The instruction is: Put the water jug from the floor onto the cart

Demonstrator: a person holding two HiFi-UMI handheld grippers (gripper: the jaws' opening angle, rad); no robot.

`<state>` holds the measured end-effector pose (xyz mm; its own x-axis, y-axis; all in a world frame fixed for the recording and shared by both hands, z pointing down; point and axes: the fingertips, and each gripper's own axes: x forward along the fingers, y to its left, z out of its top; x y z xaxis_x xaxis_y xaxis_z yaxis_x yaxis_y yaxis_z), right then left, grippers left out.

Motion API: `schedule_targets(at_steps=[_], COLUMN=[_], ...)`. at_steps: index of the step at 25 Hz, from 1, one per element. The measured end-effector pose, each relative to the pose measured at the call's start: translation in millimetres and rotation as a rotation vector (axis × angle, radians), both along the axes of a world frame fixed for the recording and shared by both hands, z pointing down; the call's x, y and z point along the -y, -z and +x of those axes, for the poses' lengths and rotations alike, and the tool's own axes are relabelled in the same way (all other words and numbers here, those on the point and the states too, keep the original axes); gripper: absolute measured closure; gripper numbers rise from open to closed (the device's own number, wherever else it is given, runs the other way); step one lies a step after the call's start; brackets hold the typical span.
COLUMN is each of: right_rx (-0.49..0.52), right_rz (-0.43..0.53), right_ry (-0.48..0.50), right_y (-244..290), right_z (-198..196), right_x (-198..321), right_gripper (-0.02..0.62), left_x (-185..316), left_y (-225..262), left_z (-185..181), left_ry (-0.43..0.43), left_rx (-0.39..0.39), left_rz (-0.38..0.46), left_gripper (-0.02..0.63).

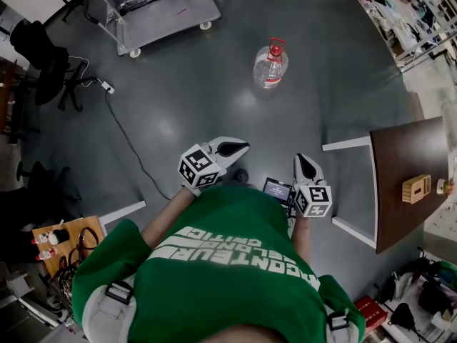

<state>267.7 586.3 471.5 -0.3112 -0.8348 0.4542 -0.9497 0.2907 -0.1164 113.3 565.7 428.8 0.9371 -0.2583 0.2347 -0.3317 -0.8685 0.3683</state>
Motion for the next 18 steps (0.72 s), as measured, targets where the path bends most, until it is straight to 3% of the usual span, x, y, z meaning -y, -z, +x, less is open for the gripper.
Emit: schedule_targets(at_steps=[18], right_rx=[0.021], right_rz=[-0.024], right_ry=[0.022], right_y=[-16], right_z=[32], right_x=[18], right_gripper=[0.601], left_x=[6], left_y=[-15], left_z=[28], left_ry=[0.034], left_rx=[0.016], left_rz=[-0.035], left_gripper=[0.591])
